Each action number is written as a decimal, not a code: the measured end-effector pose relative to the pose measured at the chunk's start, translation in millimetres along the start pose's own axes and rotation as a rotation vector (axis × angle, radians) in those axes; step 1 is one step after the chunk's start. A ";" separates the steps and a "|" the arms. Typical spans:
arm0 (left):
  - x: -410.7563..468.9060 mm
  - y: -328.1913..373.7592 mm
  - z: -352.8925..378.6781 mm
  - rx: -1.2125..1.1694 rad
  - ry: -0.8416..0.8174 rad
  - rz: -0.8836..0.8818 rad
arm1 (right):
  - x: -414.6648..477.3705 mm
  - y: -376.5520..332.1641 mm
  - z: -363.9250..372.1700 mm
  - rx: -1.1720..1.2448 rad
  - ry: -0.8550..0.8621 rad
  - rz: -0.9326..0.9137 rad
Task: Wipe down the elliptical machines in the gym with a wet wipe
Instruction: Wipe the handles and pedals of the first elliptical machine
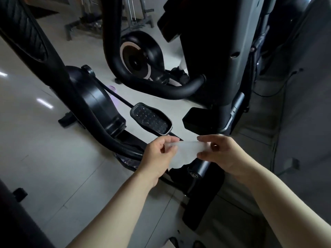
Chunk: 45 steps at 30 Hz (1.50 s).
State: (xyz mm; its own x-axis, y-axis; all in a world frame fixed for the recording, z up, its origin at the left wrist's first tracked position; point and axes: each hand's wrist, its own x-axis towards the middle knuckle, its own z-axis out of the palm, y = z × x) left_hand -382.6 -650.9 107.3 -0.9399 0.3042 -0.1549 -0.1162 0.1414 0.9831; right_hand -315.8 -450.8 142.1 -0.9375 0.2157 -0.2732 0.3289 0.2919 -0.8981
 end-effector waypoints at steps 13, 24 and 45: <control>7.1 5.3 23.7 0.295 -0.020 0.111 | 6.1 29.6 5.6 -0.227 -0.001 -0.143; 3.1 -34.3 46.5 0.112 0.013 -0.222 | 10.8 68.8 0.9 0.180 -0.058 0.239; -10.7 -85.2 74.0 0.680 0.138 0.358 | 11.5 74.4 38.9 -0.653 -0.051 -0.270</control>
State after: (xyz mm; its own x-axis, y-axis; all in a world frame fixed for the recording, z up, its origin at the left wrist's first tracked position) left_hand -338.8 -596.5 18.0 -0.9198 0.3266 0.2175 0.3818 0.6165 0.6886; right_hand -306.6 -462.8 58.7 -0.9948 0.0181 -0.1004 0.0707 0.8316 -0.5508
